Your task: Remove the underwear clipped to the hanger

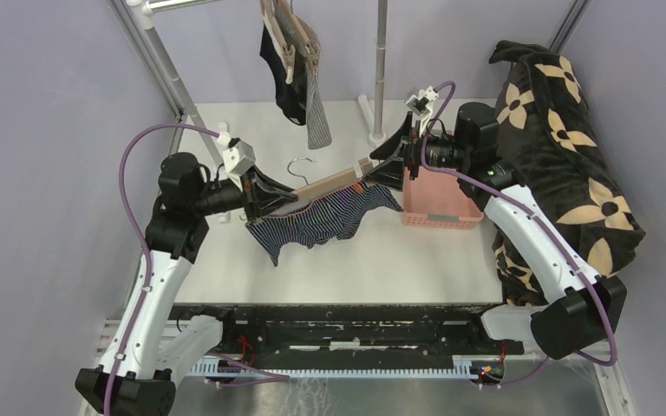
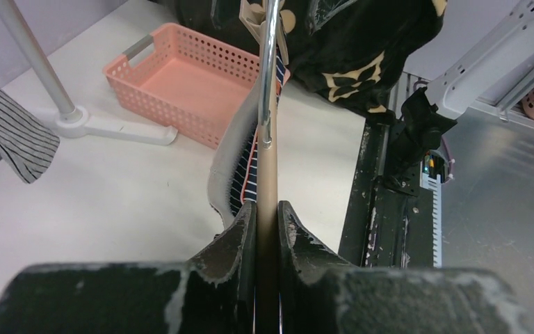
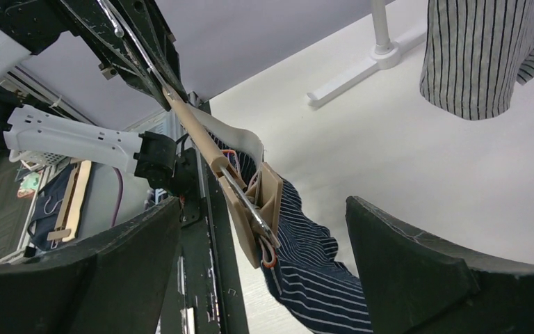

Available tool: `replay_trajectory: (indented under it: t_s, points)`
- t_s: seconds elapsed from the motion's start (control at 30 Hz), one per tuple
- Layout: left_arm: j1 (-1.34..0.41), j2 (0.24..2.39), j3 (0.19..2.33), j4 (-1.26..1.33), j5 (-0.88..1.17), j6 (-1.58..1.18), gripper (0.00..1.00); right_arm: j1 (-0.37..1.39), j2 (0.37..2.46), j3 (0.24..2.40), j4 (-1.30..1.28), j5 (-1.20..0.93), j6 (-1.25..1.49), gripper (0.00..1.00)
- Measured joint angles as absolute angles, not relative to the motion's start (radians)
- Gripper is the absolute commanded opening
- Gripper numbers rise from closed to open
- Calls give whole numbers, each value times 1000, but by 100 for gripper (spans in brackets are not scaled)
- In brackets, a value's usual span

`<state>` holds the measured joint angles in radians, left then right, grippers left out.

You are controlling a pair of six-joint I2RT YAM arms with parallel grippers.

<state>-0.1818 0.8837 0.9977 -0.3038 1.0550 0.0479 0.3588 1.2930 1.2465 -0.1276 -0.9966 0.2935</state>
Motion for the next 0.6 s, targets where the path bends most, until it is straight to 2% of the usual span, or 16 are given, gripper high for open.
replay_trajectory:
  t_s: [0.17, 0.23, 0.27, 0.37, 0.47, 0.53, 0.57, 0.6]
  points:
    - [-182, 889, 989, -216, 1081, -17, 3, 366, 1293, 1246, -107, -999, 311, 78]
    - [-182, 892, 989, -201, 1084, -27, 3, 368, 1294, 1246, -104, -999, 314, 76]
    - [-182, 894, 989, -196, 1084, -31, 3, 371, 1295, 1246, -103, -999, 315, 77]
    - [-182, 901, 984, -181, 1084, -51, 3, 377, 1301, 1246, -91, -998, 323, 88]
    - [-182, 907, 973, -178, 1084, -64, 3, 386, 1312, 1247, -74, -998, 335, 86]
    - [-182, 909, 970, -177, 1084, -68, 3, 391, 1318, 1247, -67, -998, 341, 74]
    - [-182, 909, 969, -177, 1084, -70, 3, 393, 1321, 1249, -65, -998, 342, 64]
    - [-182, 909, 969, -177, 1084, -70, 3, 397, 1324, 1251, -64, -998, 345, 43]
